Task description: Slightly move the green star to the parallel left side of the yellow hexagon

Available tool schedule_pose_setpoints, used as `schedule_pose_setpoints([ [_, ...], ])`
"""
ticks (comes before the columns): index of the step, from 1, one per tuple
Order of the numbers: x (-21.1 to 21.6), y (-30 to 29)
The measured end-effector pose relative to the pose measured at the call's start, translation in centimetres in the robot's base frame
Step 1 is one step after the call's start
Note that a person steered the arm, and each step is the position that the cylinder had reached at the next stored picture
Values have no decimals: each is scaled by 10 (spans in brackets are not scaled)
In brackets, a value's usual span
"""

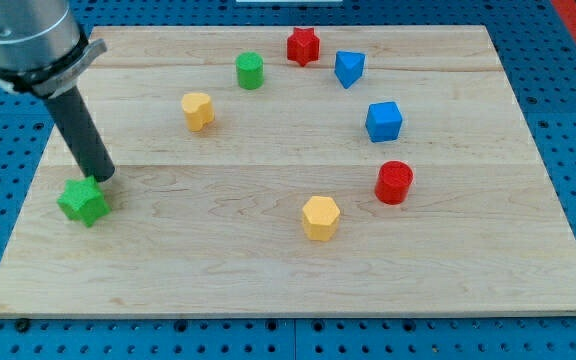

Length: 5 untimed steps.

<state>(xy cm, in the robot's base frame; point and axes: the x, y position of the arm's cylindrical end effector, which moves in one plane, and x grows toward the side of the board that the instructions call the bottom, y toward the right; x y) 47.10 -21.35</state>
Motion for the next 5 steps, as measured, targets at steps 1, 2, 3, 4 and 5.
schedule_pose_setpoints([
  [1,1,14],
  [2,-35,97],
  [3,-63,152],
  [4,-115,151],
  [5,-140,108],
])
